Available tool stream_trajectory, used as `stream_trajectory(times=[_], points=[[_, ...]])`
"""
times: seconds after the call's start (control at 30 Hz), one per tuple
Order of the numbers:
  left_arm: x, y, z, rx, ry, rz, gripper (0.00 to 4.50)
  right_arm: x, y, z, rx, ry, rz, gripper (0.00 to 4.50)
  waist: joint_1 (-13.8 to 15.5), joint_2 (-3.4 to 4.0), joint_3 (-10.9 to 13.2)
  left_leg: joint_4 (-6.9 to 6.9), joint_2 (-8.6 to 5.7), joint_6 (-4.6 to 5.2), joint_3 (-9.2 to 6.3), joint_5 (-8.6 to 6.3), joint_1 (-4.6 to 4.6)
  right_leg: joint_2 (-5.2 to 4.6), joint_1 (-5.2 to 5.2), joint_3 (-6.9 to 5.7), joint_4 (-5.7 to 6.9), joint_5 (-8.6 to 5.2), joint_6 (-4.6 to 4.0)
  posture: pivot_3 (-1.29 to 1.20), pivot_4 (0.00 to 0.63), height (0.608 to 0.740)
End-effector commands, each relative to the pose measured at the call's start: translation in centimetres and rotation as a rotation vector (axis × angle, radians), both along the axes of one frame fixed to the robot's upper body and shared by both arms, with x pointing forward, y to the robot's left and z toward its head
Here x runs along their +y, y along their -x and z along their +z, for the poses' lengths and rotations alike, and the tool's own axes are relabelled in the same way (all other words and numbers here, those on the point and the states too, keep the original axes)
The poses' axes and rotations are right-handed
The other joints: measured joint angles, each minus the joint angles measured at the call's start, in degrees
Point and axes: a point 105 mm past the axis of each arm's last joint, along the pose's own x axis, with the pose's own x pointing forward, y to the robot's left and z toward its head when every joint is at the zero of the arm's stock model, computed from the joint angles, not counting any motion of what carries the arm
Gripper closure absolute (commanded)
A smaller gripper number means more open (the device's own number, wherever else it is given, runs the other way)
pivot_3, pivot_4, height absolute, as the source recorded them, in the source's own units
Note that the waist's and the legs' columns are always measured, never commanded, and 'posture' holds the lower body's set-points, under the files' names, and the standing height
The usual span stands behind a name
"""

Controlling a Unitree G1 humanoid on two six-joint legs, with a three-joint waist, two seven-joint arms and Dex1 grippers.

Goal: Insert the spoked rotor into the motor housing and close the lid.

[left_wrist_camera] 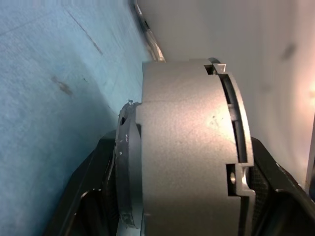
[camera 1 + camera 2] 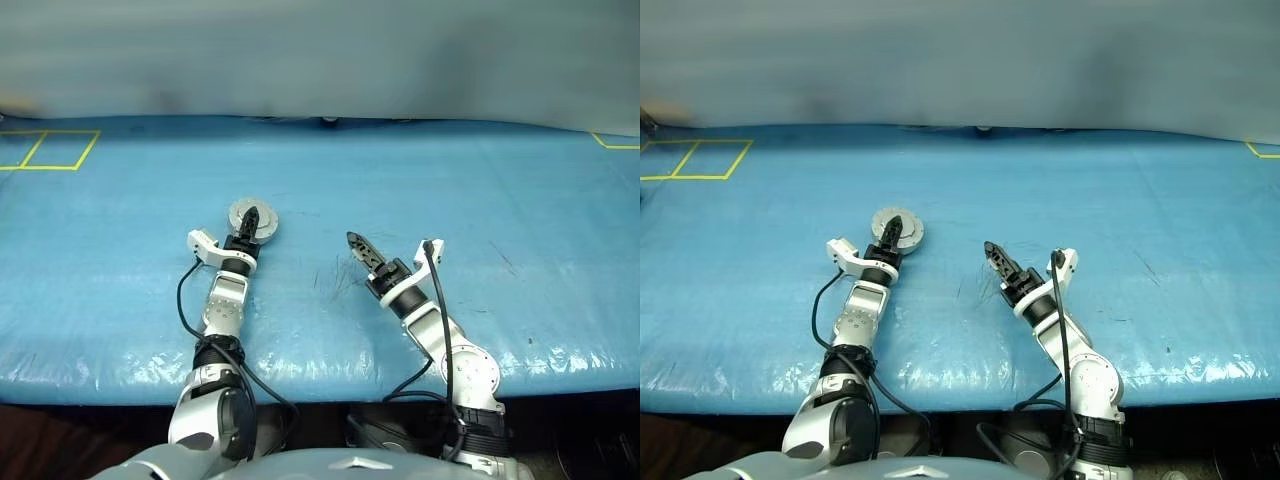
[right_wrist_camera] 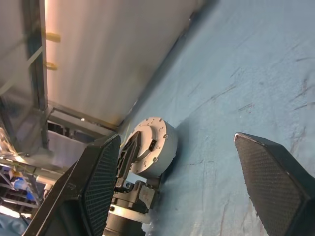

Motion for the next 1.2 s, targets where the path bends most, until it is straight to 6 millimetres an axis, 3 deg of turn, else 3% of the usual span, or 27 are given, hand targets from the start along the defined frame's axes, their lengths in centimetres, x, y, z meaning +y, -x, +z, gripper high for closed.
stream_trajectory(times=[0.03,0.13,0.3,0.53,1.03,1.2], points=[[0.8,-0.7,1.4,-0.053,-0.029,0.056,1.74,0.0,0.0,1.0,-0.047,0.003,0.001,0.64,-0.05,0.0,0.0,0.0,0.01,0.0,0.0,0.0,0.02,0.01,0.0,0.01,0.01,0.01,-0.01,0.0,0.15,0.74],[1.6,-0.8,1.1,-0.036,-0.031,0.105,1.74,0.4,0.1,0.8,-0.04,0.004,0.012,0.64,-0.13,0.0,0.0,-0.02,0.04,-0.05,0.0,0.03,0.05,0.04,-0.02,0.02,0.11,0.01,-0.05,0.0,0.15,0.74],[2.1,-0.7,0.6,-0.022,-0.083,0.127,0.39,0.9,0.2,0.6,-0.031,0.009,0.026,0.6,-0.17,0.0,-0.01,0.0,0.05,-0.09,0.01,0.07,0.14,0.05,0.03,0.02,0.19,0.02,-0.08,0.0,0.15,0.74],[3.2,0.1,0.7,-0.026,-0.167,0.187,0.39,0.5,0.0,0.0,-0.008,0.041,0.022,0.6,-0.49,-0.01,-0.02,-0.02,0.05,-0.11,0.02,0.1,0.19,0.07,0.05,0.06,0.22,0.05,-0.11,0.0,0.15,0.74],[6.4,1.9,3.4,-0.158,-0.395,0.295,0.39,0.5,0.0,-1.0,-0.022,0.203,0.017,0.6,-0.03,-0.02,-0.03,-0.02,0.07,-0.12,0.05,0.11,0.17,0.09,0.01,0.09,0.23,0.05,-0.11,0.0,0.15,0.74],[5.3,2.1,5.6,-0.311,-0.491,0.236,0.39,-0.7,-0.2,0.3,-0.14,0.285,-0.036,0.6,0.05,-0.03,-0.03,-0.02,0.05,-0.12,0.05,0.11,0.15,0.08,0.02,0.08,0.22,0.05,-0.11,0.0,0.15,0.74]])
